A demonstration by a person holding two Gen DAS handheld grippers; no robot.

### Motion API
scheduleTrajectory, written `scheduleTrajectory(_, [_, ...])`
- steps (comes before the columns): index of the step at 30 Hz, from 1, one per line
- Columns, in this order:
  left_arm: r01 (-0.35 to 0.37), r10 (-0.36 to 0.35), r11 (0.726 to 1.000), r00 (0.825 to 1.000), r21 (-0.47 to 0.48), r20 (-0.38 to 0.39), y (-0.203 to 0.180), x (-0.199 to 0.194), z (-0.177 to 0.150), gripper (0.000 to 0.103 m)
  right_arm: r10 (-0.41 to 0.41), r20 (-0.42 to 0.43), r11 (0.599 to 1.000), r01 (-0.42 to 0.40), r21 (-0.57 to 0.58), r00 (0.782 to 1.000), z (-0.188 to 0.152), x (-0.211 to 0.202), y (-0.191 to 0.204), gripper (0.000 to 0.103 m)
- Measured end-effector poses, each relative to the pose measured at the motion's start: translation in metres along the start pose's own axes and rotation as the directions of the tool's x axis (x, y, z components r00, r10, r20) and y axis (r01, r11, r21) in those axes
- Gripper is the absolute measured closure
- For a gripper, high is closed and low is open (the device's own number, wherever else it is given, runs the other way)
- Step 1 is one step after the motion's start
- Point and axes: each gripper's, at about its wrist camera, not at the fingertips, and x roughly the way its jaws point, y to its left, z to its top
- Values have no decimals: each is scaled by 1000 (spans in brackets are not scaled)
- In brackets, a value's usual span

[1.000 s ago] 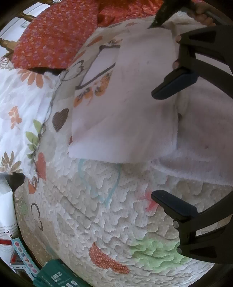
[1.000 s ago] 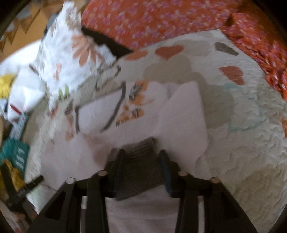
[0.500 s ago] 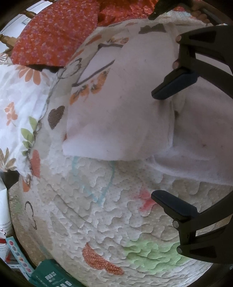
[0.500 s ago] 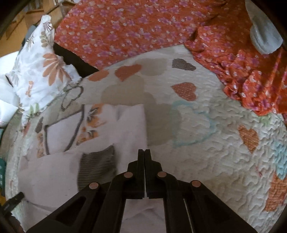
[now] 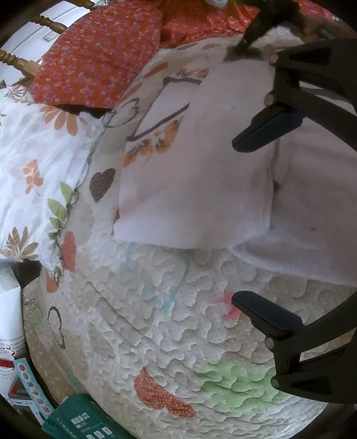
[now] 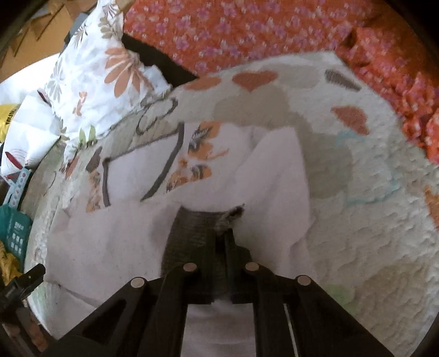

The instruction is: Fold small clothes

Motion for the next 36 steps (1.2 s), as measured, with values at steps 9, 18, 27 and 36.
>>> scheduleTrajectory(9, [-33,37,998,997,59,-66,-9,20,-10,2,-143,-8,989,143,29,990,4,-1,-22,96])
scheduleTrajectory(18, [-50,57,996,994,78,-91,-7,26,-14,2,-174,32,982,171,80,984,7,-14,-29,75])
scheduleTrajectory(27, [-27,32,997,997,70,-74,-5,17,-17,2,-149,117,988,143,57,982,7,-33,-13,72])
scheduleTrajectory(36, [-4,5,998,1000,60,-24,0,-2,-13,14,-21,9,993,22,-112,1000,-14,-14,37,72])
